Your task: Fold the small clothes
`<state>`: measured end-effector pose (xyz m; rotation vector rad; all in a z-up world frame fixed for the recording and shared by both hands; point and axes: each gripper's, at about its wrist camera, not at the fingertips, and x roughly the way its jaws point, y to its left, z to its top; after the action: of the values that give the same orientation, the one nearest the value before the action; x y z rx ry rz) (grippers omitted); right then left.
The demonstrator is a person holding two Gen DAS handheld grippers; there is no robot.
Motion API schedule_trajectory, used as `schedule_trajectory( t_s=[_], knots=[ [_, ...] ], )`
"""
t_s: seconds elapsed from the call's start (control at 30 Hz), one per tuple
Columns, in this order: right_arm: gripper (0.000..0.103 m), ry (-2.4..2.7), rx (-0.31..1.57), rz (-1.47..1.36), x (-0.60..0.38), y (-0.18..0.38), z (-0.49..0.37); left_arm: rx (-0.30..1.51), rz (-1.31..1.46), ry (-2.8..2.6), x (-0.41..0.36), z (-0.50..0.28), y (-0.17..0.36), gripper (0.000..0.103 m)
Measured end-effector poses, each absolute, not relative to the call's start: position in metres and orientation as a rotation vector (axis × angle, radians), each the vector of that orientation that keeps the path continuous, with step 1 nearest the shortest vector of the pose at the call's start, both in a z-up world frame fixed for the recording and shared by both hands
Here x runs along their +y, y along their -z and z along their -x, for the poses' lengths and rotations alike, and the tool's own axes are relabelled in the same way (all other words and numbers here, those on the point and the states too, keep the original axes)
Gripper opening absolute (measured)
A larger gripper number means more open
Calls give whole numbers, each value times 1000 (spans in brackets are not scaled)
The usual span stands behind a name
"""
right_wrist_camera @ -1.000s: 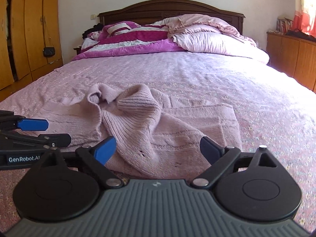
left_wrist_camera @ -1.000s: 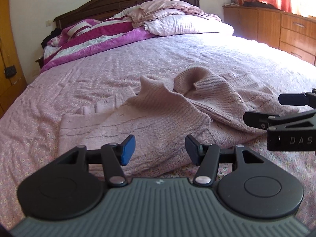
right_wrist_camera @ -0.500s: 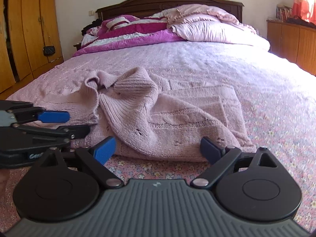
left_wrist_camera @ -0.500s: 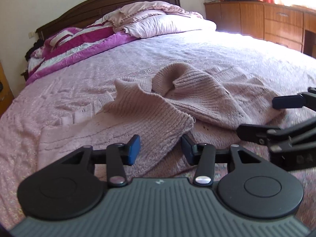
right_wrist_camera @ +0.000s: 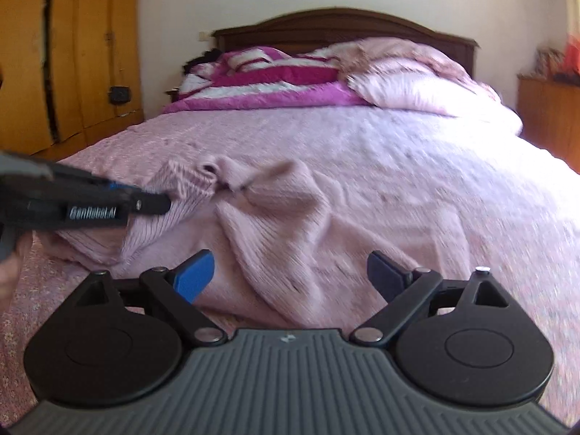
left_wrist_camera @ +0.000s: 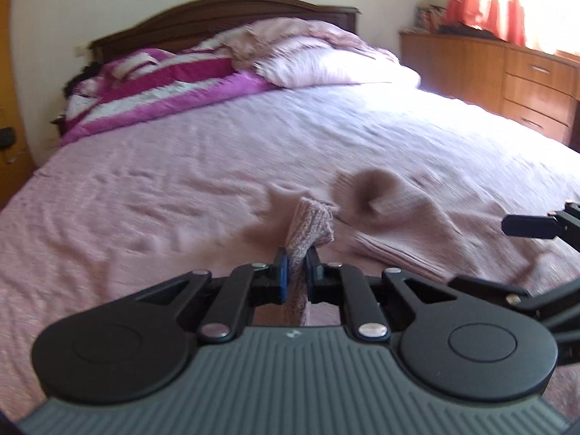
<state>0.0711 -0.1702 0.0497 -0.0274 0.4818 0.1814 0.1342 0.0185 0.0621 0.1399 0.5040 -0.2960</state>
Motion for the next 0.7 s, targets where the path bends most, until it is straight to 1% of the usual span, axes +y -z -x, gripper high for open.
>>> schedule_trajectory(
  t_s=[0.07, 0.13, 0.17, 0.2, 0.23, 0.37, 0.47, 0.53, 0.57, 0.7],
  knots=[
    [90, -226, 461, 47, -161, -54, -76, 495, -135, 260, 30, -138, -68, 12],
    [79, -280, 456, 57, -152, -57, -81, 490, -138, 230, 41, -142, -72, 11],
    [76, -296, 462, 70, -147, -57, -85, 488, -139, 217, 45, -143, -74, 11],
    [70, -304, 472, 90, -142, -56, -90, 486, -139, 205, 49, -145, -75, 11],
    [66, -303, 481, 115, -138, -54, -95, 484, -139, 194, 53, -147, -76, 11],
    [59, -262, 528, 240, -122, -39, -115, 473, -154, 156, 67, -151, -78, 11],
    [47, -246, 536, 235, -124, -32, -119, 468, -176, 143, 76, -154, -78, 11],
    [15, -217, 531, 214, -128, -34, -120, 467, -185, 133, 81, -158, -78, 11],
    [9, -207, 525, 207, -131, -35, -122, 465, -192, 123, 84, -161, -79, 11],
    [8, -163, 487, 208, -153, -54, -130, 453, -234, 99, 93, -171, -82, 11]
  ],
)
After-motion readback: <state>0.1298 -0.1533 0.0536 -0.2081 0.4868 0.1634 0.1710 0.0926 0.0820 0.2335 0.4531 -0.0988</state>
